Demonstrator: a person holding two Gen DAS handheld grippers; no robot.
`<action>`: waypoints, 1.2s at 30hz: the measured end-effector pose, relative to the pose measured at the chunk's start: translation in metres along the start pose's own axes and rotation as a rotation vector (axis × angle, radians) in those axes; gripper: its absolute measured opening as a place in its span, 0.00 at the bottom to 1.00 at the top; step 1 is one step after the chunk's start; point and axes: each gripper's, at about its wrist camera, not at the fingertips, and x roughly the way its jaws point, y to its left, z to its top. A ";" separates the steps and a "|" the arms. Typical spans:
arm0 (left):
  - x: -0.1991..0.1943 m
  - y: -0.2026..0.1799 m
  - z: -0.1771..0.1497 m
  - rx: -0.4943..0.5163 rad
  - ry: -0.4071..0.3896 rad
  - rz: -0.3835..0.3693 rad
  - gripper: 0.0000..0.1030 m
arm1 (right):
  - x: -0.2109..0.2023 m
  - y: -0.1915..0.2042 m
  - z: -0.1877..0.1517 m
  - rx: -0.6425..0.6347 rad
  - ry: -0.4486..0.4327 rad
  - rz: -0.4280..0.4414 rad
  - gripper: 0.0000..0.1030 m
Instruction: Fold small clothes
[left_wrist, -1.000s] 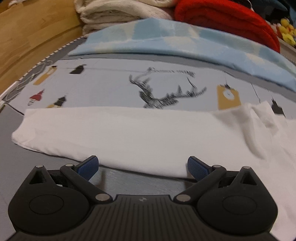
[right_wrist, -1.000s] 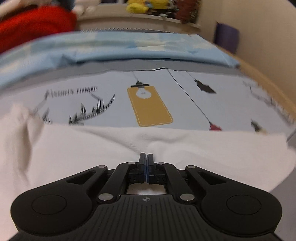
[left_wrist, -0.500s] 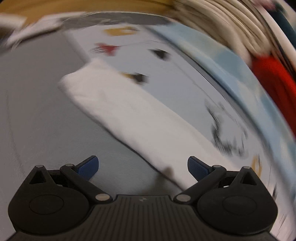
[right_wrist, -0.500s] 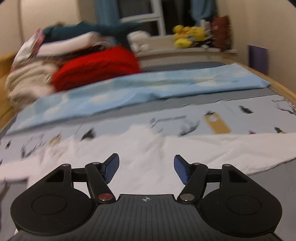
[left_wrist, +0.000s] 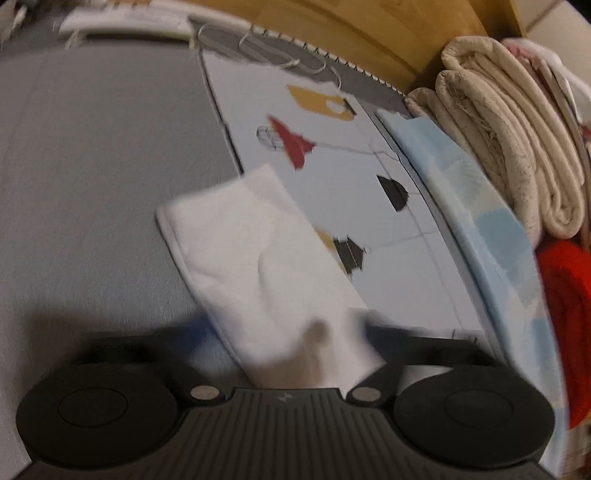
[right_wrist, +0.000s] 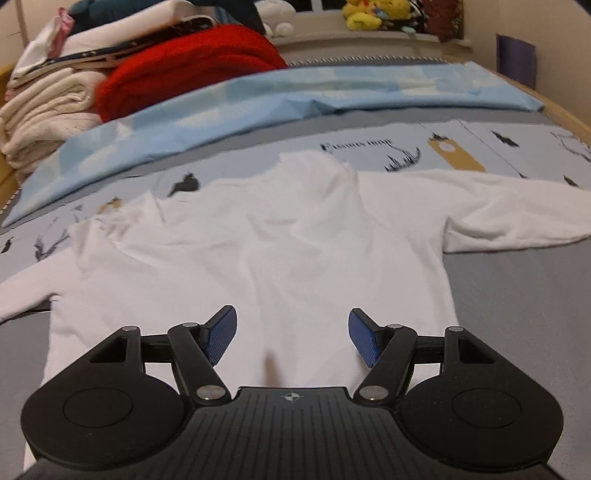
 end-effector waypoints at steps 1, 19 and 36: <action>0.001 -0.002 0.003 -0.008 0.030 0.010 0.07 | 0.001 -0.003 0.001 0.003 0.007 -0.003 0.66; -0.190 -0.283 -0.352 0.789 0.240 -0.698 0.98 | -0.022 -0.044 0.025 0.043 -0.074 -0.001 0.66; -0.076 -0.170 -0.239 0.887 0.203 -0.289 0.97 | 0.058 -0.063 0.077 0.396 0.097 0.286 0.66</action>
